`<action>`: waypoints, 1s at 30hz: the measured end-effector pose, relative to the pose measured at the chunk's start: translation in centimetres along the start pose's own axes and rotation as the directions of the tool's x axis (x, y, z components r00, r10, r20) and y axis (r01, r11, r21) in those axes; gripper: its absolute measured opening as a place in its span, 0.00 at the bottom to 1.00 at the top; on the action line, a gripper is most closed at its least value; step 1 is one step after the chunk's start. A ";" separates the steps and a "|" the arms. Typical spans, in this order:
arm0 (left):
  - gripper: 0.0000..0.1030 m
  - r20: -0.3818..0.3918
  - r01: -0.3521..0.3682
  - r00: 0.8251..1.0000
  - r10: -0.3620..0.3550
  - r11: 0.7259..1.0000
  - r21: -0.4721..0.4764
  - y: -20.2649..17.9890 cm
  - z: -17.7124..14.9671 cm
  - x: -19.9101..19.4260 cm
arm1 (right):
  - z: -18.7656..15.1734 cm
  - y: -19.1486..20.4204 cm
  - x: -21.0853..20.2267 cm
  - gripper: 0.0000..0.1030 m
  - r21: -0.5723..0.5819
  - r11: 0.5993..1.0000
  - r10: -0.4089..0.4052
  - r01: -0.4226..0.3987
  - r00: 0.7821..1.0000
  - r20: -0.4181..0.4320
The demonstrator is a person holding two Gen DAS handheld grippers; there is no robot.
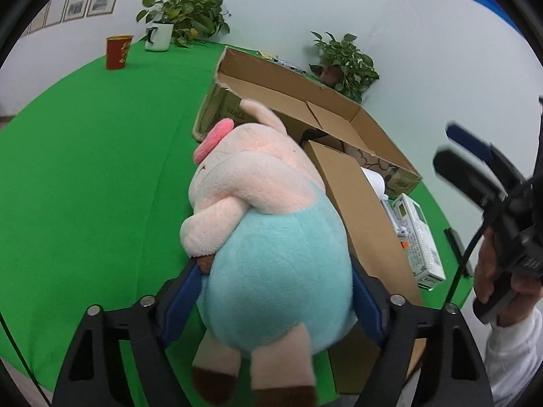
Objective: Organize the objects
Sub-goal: 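Reach the left gripper to the plush pig and close on it, then lift the plush pig with the left gripper and carry it over the box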
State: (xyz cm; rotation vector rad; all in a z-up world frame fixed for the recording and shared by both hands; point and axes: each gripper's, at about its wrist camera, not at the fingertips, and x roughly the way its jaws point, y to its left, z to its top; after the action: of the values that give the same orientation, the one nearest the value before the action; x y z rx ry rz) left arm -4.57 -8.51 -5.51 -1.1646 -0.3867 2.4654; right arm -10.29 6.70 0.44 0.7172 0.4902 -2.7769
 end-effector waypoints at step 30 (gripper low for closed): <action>0.49 0.078 0.147 0.988 -0.135 0.972 -0.184 5.5 -2.0 -6.5 | 2.2 9.8 10.1 0.86 0.376 0.874 0.445 -0.308 0.819 -0.364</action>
State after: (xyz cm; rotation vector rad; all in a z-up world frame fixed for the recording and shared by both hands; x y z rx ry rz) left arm -0.48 -16.17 -4.57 -1.0900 -0.7116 2.3874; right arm -16.87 -4.54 -5.36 1.3670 -0.0254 -2.3177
